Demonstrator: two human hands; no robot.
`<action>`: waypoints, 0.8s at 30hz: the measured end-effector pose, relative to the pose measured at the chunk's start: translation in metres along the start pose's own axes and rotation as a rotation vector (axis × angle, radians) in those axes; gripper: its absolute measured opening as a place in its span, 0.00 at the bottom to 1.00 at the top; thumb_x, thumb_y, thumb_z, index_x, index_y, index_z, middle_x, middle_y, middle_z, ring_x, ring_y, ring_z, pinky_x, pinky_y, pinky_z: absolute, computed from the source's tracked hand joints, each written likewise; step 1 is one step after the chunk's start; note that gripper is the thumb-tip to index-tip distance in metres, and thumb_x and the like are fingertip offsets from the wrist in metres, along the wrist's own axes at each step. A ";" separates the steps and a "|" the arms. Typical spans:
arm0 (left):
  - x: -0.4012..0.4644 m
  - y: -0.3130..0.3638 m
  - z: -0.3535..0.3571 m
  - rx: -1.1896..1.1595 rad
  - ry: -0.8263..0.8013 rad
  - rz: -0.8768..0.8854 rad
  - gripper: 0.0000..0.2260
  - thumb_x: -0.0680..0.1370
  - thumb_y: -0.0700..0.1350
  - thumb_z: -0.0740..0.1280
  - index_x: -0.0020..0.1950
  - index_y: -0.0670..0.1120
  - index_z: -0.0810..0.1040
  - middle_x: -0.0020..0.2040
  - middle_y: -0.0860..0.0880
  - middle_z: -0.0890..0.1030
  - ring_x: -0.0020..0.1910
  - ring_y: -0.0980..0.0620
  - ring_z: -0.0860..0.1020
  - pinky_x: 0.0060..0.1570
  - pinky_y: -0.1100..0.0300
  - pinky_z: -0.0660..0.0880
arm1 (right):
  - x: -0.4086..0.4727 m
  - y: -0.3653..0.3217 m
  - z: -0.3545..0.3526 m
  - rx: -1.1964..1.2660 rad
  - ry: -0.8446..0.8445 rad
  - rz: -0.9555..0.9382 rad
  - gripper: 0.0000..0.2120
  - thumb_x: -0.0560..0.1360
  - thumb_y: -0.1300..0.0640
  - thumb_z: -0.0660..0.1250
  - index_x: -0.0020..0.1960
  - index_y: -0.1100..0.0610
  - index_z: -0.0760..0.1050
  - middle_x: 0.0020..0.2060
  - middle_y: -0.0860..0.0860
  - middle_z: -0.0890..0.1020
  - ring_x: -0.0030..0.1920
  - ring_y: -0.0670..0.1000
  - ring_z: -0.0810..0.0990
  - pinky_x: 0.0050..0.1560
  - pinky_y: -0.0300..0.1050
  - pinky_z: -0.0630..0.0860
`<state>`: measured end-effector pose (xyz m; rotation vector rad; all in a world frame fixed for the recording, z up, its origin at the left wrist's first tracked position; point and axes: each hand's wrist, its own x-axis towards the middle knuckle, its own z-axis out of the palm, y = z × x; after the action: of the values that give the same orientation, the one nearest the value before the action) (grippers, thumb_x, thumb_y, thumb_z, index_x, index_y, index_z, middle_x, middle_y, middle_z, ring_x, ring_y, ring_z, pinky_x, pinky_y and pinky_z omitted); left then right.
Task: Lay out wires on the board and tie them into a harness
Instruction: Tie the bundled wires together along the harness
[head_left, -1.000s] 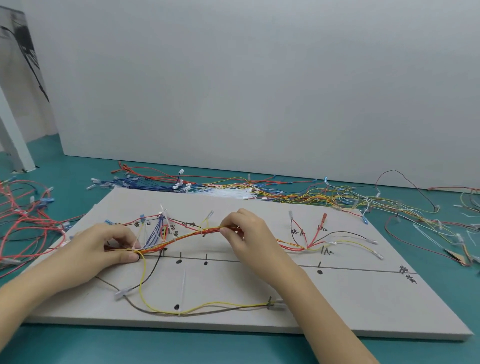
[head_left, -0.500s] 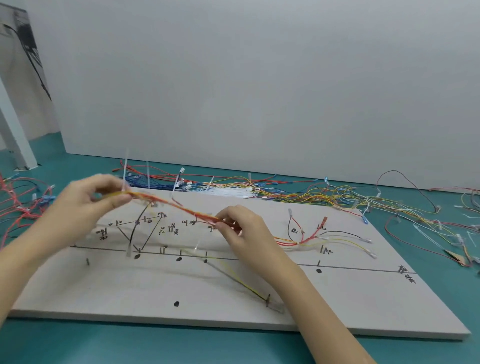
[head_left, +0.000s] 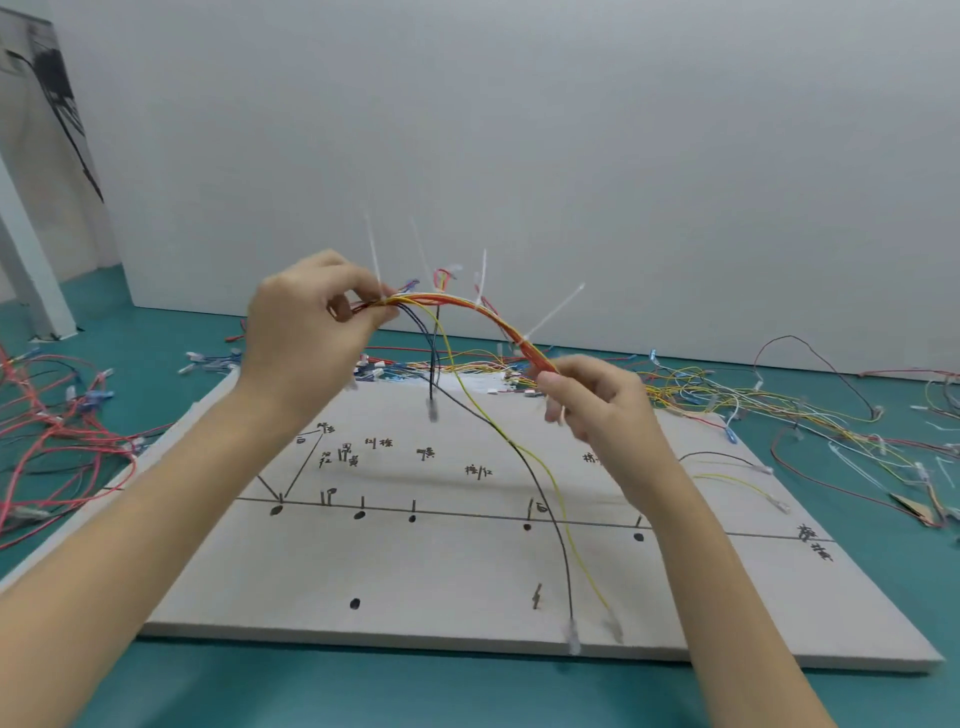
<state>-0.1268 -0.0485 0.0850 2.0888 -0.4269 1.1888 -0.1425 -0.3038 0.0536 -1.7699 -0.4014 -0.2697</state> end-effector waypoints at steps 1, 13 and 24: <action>-0.002 0.003 0.004 0.031 0.022 0.030 0.03 0.71 0.40 0.75 0.42 0.45 0.83 0.39 0.49 0.80 0.31 0.52 0.74 0.34 0.59 0.70 | -0.002 -0.002 -0.001 0.035 -0.092 0.057 0.14 0.74 0.47 0.65 0.49 0.55 0.82 0.30 0.50 0.79 0.26 0.43 0.68 0.27 0.32 0.63; -0.026 0.027 0.039 -0.042 -0.044 0.388 0.07 0.70 0.24 0.68 0.38 0.35 0.78 0.42 0.42 0.78 0.40 0.44 0.77 0.38 0.51 0.74 | -0.019 -0.017 0.007 0.101 -0.569 0.075 0.12 0.76 0.49 0.67 0.57 0.51 0.81 0.28 0.53 0.79 0.23 0.45 0.66 0.23 0.36 0.59; -0.038 0.052 0.054 -0.124 0.012 0.356 0.05 0.72 0.31 0.72 0.42 0.40 0.80 0.46 0.44 0.77 0.44 0.44 0.76 0.41 0.51 0.73 | -0.038 -0.015 0.054 -0.010 -0.513 0.086 0.08 0.74 0.52 0.70 0.45 0.57 0.80 0.40 0.49 0.81 0.47 0.45 0.77 0.56 0.46 0.71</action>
<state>-0.1431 -0.1249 0.0548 1.9486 -0.8730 1.3349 -0.1852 -0.2536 0.0391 -1.8511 -0.6855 0.2523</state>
